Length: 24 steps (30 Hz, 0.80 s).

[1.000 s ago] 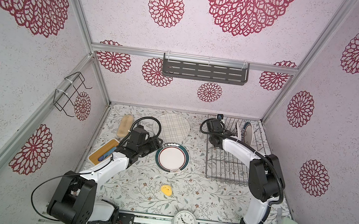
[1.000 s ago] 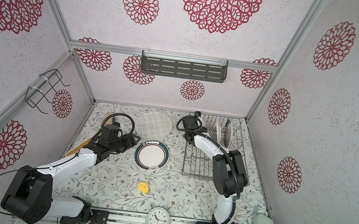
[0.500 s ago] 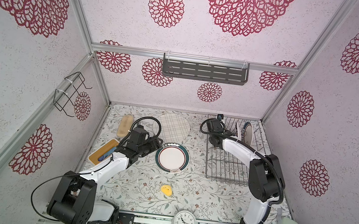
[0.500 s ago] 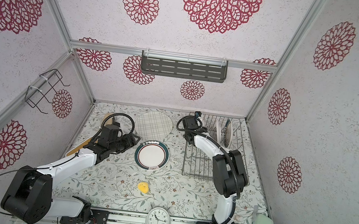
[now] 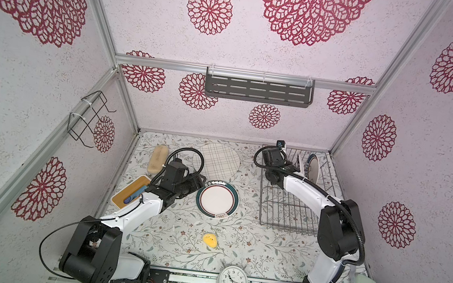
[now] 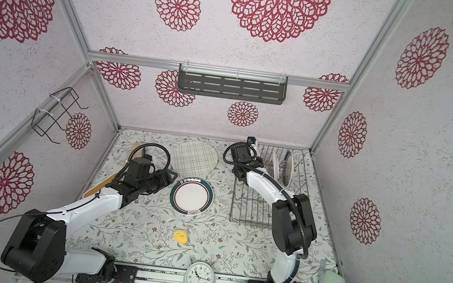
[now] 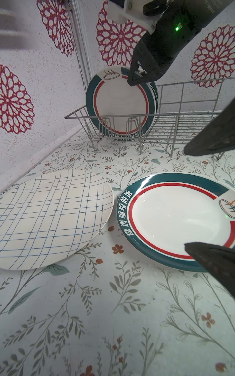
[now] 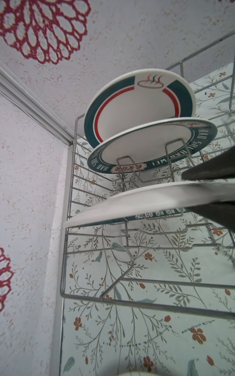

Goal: Unload the plates from the dish rack
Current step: Pick up the plate from the dish rack.

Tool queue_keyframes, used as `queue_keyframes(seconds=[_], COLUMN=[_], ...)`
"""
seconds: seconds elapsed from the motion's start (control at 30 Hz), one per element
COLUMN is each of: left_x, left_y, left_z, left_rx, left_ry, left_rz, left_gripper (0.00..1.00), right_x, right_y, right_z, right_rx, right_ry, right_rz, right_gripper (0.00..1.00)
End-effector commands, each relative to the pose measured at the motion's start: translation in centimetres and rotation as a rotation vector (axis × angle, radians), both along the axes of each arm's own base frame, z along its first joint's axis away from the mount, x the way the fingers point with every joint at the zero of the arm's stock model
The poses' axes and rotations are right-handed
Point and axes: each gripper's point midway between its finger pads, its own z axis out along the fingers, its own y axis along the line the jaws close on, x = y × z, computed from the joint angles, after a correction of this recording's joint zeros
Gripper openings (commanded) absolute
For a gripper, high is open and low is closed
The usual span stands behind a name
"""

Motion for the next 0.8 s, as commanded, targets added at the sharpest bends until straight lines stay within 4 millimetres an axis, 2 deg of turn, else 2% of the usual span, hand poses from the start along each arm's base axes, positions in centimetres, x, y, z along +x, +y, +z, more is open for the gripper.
queue_keyframes(seconds=[0.0, 0.13, 0.37, 0.53, 0.77], left_x=[0.4, 0.4, 0.4, 0.3, 0.2], left_y=[-0.3, -0.3, -0.5, -0.5, -0.4], left_z=[1.2, 1.2, 1.3, 1.4, 1.4], left_rx=[0.001, 0.003, 0.002, 0.004, 0.005], left_ry=[-0.036, -0.035, -0.037, -0.038, -0.041], left_rz=[-0.006, -0.006, -0.010, -0.010, -0.008], left_gripper=[0.71, 0.71, 0.71, 0.71, 0.72], right_x=[-0.7, -1.0, -1.2, -1.2, -1.2], right_y=[-0.8, -0.9, -0.8, -0.8, -0.9], right_z=[3.2, 4.0, 3.5, 3.9, 4.5], right_rx=[-0.012, -0.008, -0.010, -0.017, -0.045], right_ry=[-0.074, -0.091, -0.083, -0.093, -0.107], right_rz=[-0.027, -0.022, -0.002, 0.001, 0.004], right_gripper=[0.20, 0.17, 0.07, 0.00, 0.00])
